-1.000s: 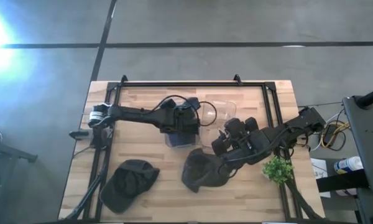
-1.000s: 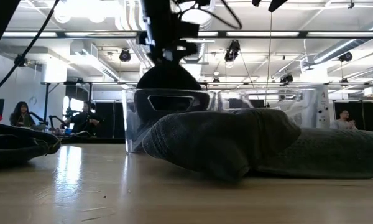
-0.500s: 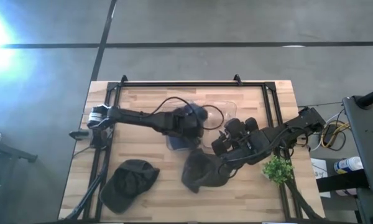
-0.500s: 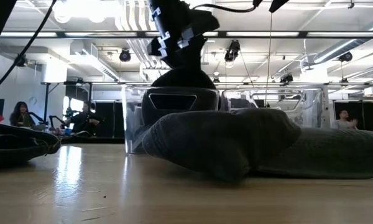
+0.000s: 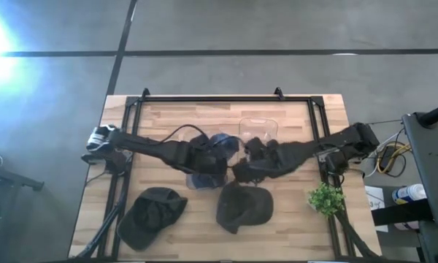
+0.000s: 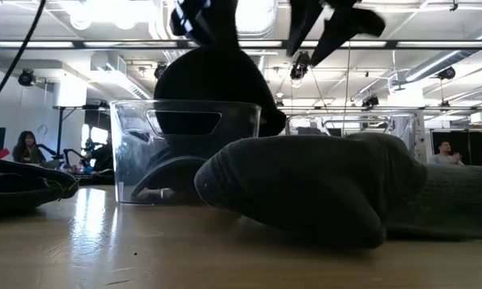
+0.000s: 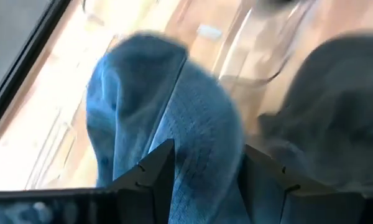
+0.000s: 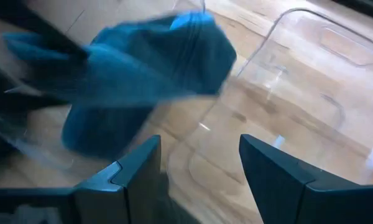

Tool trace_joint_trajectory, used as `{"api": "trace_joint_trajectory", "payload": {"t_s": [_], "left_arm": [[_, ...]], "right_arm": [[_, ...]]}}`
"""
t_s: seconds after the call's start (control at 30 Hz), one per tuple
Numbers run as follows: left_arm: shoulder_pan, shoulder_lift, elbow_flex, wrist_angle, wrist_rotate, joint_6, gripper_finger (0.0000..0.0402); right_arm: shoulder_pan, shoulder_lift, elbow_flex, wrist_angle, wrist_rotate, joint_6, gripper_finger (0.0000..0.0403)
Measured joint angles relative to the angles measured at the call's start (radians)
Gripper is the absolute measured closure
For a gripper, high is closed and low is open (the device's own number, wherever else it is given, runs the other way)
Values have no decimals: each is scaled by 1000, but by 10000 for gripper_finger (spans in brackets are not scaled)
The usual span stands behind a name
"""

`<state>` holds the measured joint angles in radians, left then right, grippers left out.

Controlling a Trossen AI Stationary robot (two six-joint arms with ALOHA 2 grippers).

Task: Pick & Place hat
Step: Put the blue cap into the left transparent bin, then adjust the left transparent bin

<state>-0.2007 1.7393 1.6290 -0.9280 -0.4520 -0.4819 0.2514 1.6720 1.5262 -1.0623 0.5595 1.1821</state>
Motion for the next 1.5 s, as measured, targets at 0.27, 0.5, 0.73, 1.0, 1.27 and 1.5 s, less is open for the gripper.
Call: {"api": "trace_joint_trajectory", "payload": {"t_s": [0.27,0.5,0.73,1.0,1.27,1.5], "left_arm": [[-43,-146,-202,148,-25,-5,248],[-66,-170,-509,642,293,-18,248],[-80,-310,-469,383,103,-5,248],[-65,-470,-571,3,-84,-205,248],[-52,-563,-849,199,-30,-323,248],[-11,-538,-1002,429,51,-312,248]], "right_arm": [[-88,0,-15,73,-68,9,188],[-123,19,-20,84,-175,18,188],[-114,47,-70,121,-298,27,188],[-162,47,-63,208,-299,-38,188],[-250,47,-93,265,-315,-97,188],[-309,47,-156,347,-365,-117,188]]}}
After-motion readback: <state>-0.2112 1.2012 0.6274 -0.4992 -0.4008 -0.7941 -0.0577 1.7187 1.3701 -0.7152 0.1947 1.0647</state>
